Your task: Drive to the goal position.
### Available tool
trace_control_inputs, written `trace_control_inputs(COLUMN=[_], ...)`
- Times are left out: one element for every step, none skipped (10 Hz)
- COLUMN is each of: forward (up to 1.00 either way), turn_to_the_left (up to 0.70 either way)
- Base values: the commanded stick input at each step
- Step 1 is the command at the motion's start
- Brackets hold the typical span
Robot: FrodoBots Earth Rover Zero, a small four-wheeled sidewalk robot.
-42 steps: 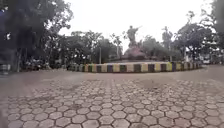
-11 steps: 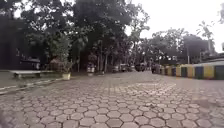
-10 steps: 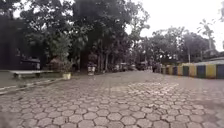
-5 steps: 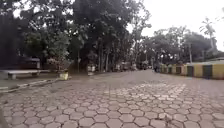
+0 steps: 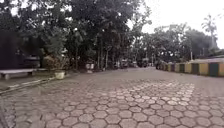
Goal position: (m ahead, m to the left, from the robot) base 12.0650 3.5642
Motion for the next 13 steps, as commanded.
trace_control_inputs(forward=[0.7, 0.7, 0.7, 0.7, 0.7, 0.7, 0.7, 0.7, 0.7, 0.7, 0.7, 0.7, 0.7], turn_to_the_left=[0.0, 0.0, 0.0, 0.0, 0.0, 0.0, 0.0, 0.0, 0.0, 0.0, 0.0, 0.0, 0.0])
